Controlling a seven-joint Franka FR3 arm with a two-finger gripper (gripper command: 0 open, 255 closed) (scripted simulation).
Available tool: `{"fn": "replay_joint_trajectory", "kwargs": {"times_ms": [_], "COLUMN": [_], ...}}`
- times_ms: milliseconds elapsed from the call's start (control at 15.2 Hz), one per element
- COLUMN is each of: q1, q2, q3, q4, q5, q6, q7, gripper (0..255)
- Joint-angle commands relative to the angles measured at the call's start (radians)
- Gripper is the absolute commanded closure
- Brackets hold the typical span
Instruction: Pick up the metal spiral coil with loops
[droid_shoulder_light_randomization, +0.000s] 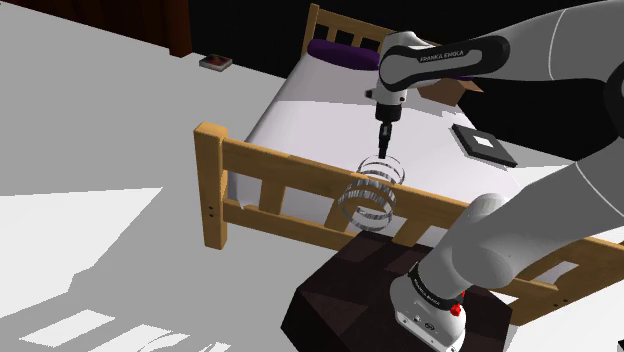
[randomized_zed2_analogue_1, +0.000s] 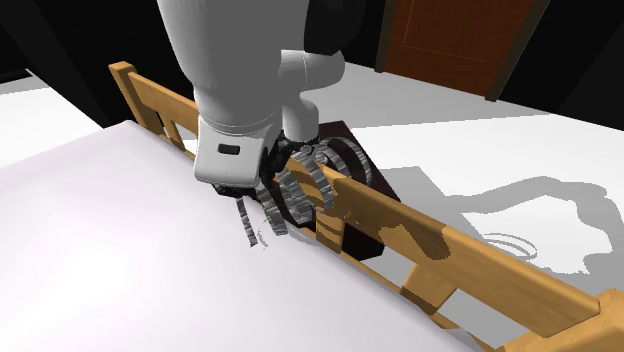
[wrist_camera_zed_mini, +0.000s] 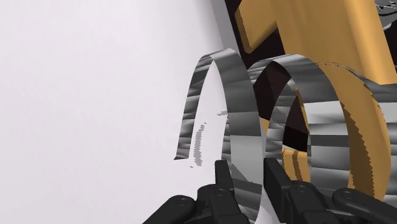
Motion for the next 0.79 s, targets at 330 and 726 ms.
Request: {"fn": "replay_joint_trajectory", "kwargs": {"times_ms": [330, 726], "q1": [0.001, 0.003], "q2": [-0.027, -0.045], "q3": [0.012, 0.023], "q4": [0.058, 0.123], "q5": [0.001, 0.003], "q6": [-0.085, -0.168], "q7": [-0.002, -0.005], "gripper": [255, 255]}}
